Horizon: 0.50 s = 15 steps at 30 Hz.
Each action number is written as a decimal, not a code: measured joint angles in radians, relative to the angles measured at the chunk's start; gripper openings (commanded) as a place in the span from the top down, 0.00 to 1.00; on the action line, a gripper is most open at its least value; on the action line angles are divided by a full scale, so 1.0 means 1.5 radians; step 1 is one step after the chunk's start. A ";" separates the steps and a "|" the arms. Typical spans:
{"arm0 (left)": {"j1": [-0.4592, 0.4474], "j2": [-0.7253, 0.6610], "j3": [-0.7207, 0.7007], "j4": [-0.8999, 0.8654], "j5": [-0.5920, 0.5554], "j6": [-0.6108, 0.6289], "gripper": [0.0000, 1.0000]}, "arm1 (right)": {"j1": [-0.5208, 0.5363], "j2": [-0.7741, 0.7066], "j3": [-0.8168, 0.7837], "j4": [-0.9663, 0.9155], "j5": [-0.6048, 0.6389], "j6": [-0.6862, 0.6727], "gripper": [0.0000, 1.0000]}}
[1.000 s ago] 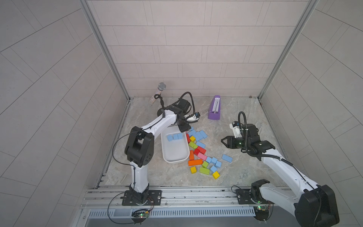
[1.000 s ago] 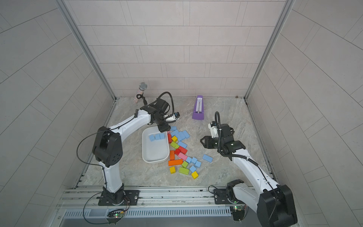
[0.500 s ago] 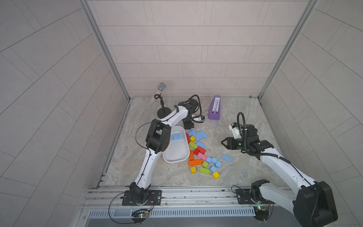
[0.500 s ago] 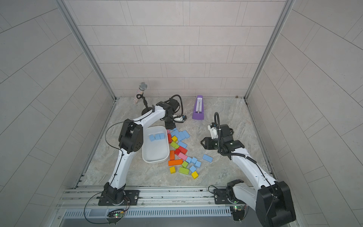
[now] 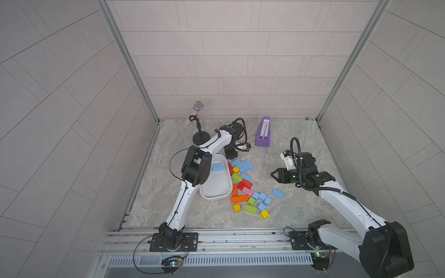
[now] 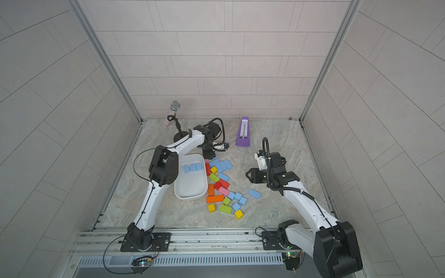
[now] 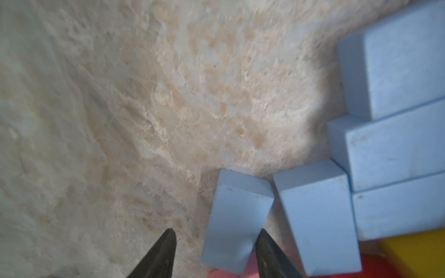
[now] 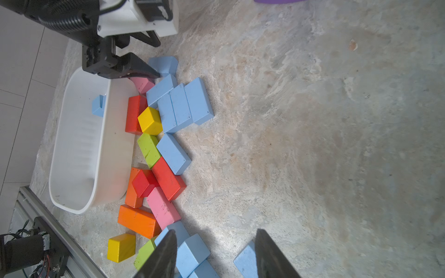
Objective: Pick out the blue building blocks
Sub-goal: Pick up the building block from the center of the board.
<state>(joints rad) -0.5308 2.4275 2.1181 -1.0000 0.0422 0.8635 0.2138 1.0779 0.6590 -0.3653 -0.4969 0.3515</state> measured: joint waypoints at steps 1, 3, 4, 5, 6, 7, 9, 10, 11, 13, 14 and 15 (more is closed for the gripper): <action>0.000 0.005 0.002 0.000 0.001 0.000 0.47 | -0.001 0.000 0.000 0.000 -0.001 0.000 0.46; 0.000 0.008 0.006 -0.002 0.003 -0.001 0.54 | -0.001 0.000 0.000 0.000 -0.001 0.000 0.46; 0.000 0.008 0.008 -0.002 0.003 0.000 0.57 | -0.002 0.000 0.000 0.000 -0.001 0.000 0.46; 0.000 0.011 0.011 -0.003 0.004 -0.001 0.59 | -0.002 -0.001 0.000 0.000 -0.001 0.000 0.46; 0.000 0.013 0.016 -0.004 0.004 -0.001 0.61 | -0.002 -0.001 0.000 -0.001 -0.001 0.000 0.46; 0.000 0.015 0.018 -0.004 0.004 0.001 0.62 | -0.002 -0.002 0.000 -0.001 -0.001 0.000 0.46; 0.000 0.018 0.026 -0.007 0.004 -0.002 0.65 | -0.002 -0.005 0.000 -0.001 0.000 0.000 0.46; 0.000 0.018 0.030 -0.008 0.005 -0.002 0.65 | -0.002 -0.006 0.000 -0.001 0.000 0.000 0.46; 0.000 0.018 0.036 -0.013 0.007 -0.004 0.66 | -0.002 -0.007 0.000 -0.001 0.000 0.001 0.46; 0.000 0.014 0.046 -0.018 0.013 -0.011 0.66 | -0.002 -0.011 0.000 -0.001 0.000 0.005 0.46; 0.000 0.009 0.047 -0.021 0.017 -0.014 0.65 | -0.003 -0.013 0.000 -0.001 0.000 0.007 0.46; 0.000 0.000 0.047 -0.026 0.020 -0.019 0.66 | -0.002 -0.016 0.000 0.001 0.000 0.010 0.46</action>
<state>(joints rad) -0.5308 2.4275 2.1891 -1.0386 0.0715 0.8356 0.2104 1.0538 0.6590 -0.3645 -0.4973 0.3668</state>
